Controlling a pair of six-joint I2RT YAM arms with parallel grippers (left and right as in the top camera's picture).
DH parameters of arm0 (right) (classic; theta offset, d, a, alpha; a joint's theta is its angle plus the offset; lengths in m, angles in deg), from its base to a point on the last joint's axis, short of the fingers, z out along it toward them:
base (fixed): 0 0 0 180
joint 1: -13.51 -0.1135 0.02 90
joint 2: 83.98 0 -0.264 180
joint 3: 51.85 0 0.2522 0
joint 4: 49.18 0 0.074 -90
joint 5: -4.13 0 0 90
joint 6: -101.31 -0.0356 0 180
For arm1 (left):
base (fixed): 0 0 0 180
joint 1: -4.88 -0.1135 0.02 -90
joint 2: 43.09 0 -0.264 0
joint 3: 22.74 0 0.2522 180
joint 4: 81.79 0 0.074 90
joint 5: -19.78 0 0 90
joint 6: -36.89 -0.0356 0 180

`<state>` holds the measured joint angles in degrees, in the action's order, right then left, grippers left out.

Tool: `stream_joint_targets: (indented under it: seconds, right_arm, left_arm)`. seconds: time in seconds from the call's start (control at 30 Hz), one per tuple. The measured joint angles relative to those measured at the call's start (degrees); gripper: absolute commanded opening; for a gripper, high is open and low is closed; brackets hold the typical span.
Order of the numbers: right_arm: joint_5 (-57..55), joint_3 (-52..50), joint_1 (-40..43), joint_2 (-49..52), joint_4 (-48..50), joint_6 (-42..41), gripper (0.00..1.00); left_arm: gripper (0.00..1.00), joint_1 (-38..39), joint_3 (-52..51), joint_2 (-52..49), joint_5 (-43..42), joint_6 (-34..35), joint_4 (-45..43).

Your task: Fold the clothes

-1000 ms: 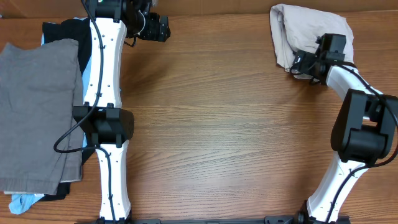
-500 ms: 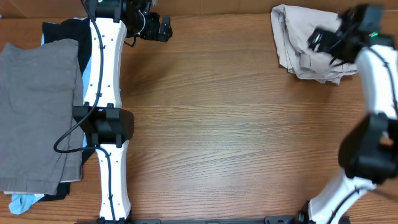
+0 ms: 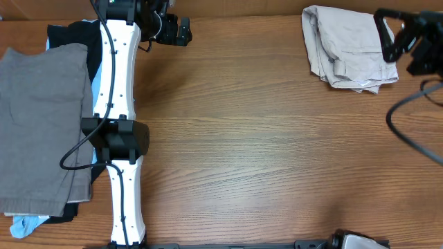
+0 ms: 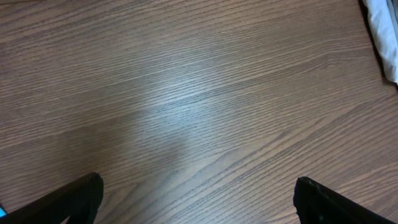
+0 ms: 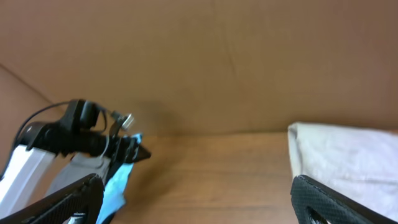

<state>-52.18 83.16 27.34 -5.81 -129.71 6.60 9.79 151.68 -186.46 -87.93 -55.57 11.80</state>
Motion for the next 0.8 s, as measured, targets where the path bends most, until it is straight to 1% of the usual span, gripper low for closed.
stream_joint_targets:
  seconds: [0.1,0.23,0.3,0.37,0.47,0.53,0.6,0.67,0.7,0.73,0.77,0.8]
  right_arm:
    - [-0.2,0.0,0.0,-1.2,-4.5,0.3,1.00]
    - [-5.2,-0.3,0.0,-2.4,-13.5,1.6,1.00]
    - [-8.2,-1.6,-0.1,-3.6,-14.5,2.0,1.00]
    - [-11.2,-4.4,-0.9,-5.5,-12.5,2.2,1.00]
    - [-15.7,-13.1,-4.6,-10.5,-3.3,2.6,1.00]
    - [-17.7,-21.2,-7.6,-15.0,4.4,2.8,1.00]
    - [-19.1,-31.3,-9.7,-20.5,13.2,3.1,1.00]
    - [-19.7,-40.6,-10.8,-25.7,19.7,3.2,1.00]
    - [-20.2,-46.4,-11.1,-28.8,24.7,3.2,1.00]
    - [-20.6,-54.7,-11.4,-33.2,30.5,3.0,1.00]
    - [-20.7,-57.2,-11.5,-34.5,31.0,2.9,1.00]
    - [-20.7,-63.5,-11.5,-37.9,35.7,2.2,1.00]
  left_arm:
    - [1.00,0.0,0.0,0.0,0.0,0.0,0.0]
    - [1.00,0.0,0.0,0.0,0.0,0.0,0.0]
    - [1.00,0.0,0.0,0.0,0.0,0.0,0.0]
    - [1.00,0.0,0.0,0.0,0.0,0.0,0.0]
    - [1.00,0.0,0.0,0.0,0.0,0.0,-0.1]
    - [1.00,0.0,0.0,0.0,0.0,0.0,-0.1]
    - [1.00,0.0,0.0,0.0,0.0,0.0,-0.1]
    - [1.00,0.0,0.0,0.0,0.0,0.0,-0.1]
    - [1.00,0.0,0.0,0.0,0.0,0.0,-0.1]
    - [1.00,0.0,0.0,0.0,0.0,0.0,-0.1]
    - [1.00,0.0,0.0,0.0,0.0,0.0,-0.1]
    - [1.00,0.0,0.0,0.0,0.0,0.0,0.0]
